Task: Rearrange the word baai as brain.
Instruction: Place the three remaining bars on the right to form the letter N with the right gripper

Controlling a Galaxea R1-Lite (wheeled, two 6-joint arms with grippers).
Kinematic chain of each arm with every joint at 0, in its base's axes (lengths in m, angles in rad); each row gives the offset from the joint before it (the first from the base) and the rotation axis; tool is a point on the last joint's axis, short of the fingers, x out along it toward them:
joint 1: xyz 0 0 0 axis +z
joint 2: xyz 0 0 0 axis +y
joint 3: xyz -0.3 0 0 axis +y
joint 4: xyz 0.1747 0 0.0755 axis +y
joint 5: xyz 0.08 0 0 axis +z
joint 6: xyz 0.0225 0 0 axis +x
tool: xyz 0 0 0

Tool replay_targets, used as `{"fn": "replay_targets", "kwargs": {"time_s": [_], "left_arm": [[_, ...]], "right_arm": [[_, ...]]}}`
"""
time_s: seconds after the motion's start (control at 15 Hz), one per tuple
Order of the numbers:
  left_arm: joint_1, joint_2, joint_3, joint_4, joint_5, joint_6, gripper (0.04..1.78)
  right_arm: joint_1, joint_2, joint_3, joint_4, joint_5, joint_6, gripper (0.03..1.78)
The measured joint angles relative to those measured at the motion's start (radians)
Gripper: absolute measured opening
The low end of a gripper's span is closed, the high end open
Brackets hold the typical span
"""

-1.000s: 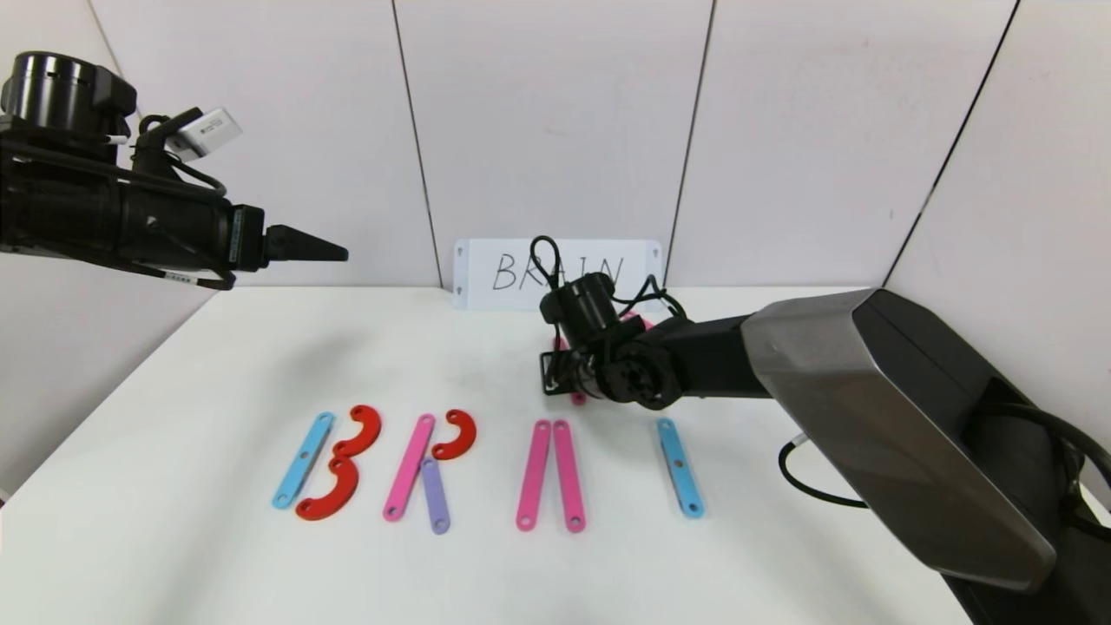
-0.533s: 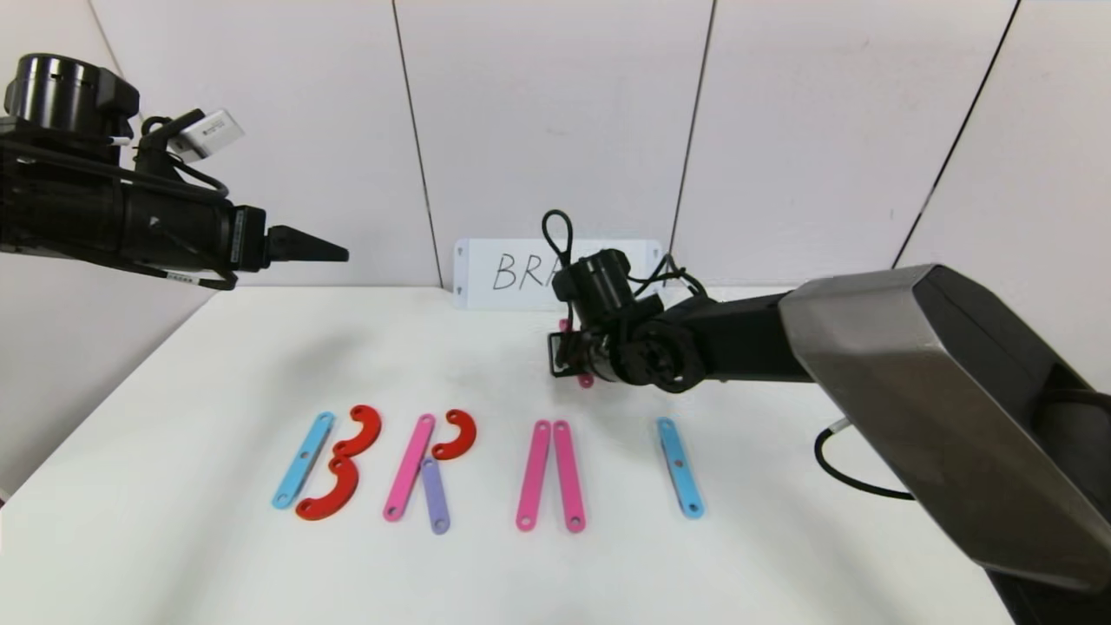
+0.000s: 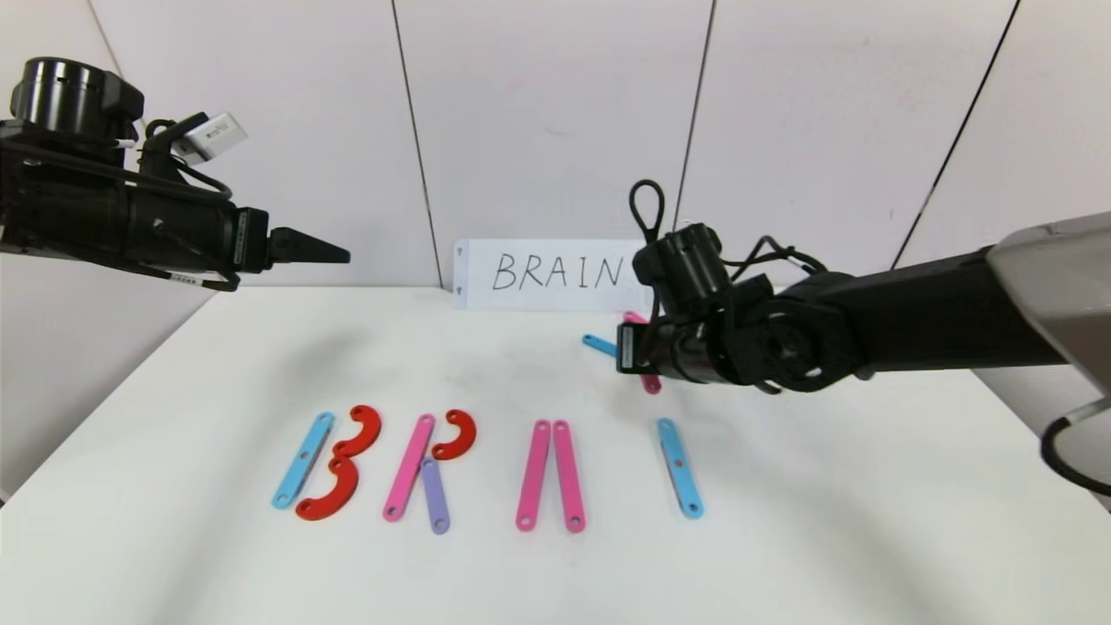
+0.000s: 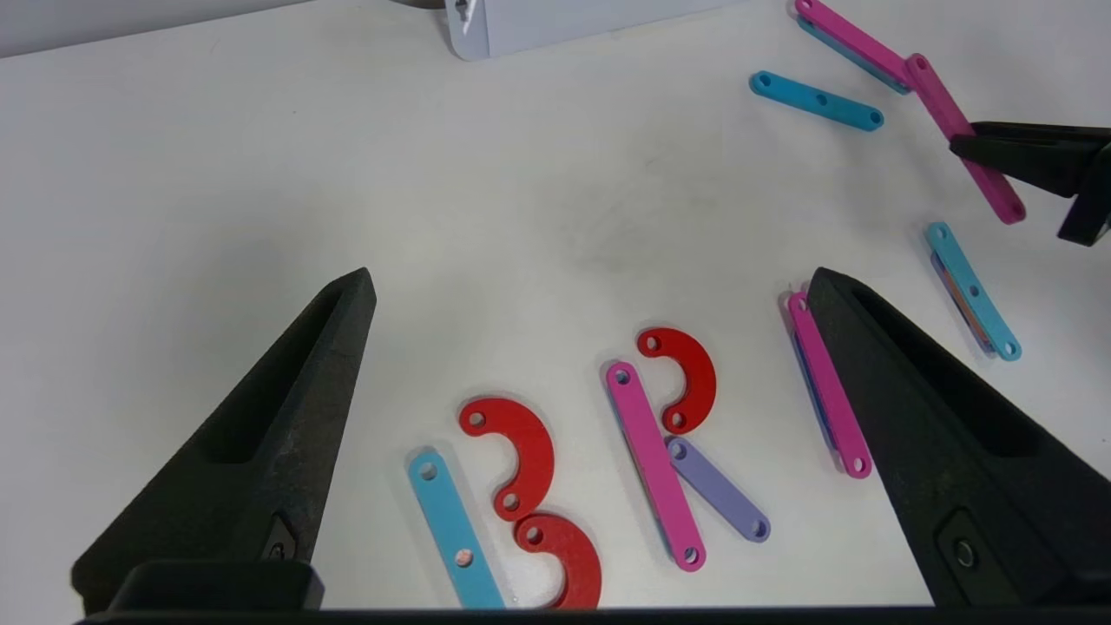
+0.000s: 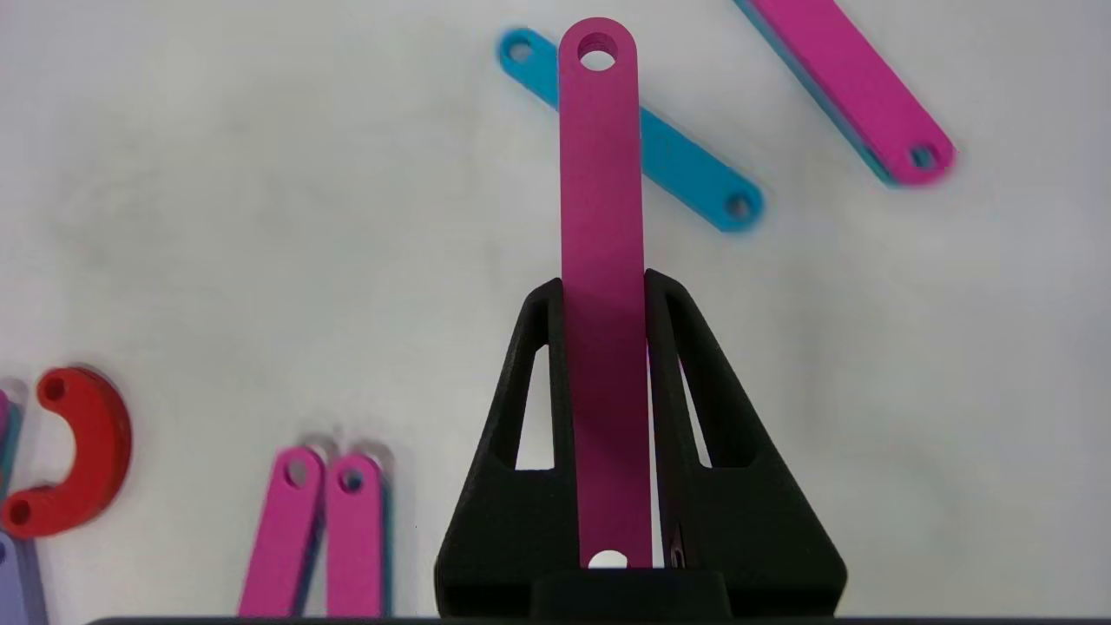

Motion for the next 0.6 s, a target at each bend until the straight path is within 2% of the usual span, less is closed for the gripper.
{"fn": "replay_targets", "kwargs": {"time_s": [0.2, 0.33, 0.6], "left_arm": [[-0.001, 0.000, 0.000, 0.001, 0.000, 0.002, 1.74], [-0.002, 0.000, 0.001, 0.001, 0.000, 0.002, 1.74], [-0.003, 0.000, 0.003, 0.001, -0.002, 0.002, 1.74]], "right_arm": [[-0.017, -0.111, 0.180, -0.005, -0.005, 0.053, 0.27], [-0.021, -0.165, 0.277, -0.006, -0.024, 0.090, 0.27], [-0.043, -0.214, 0.415, -0.048, -0.039, 0.117, 0.27]]}}
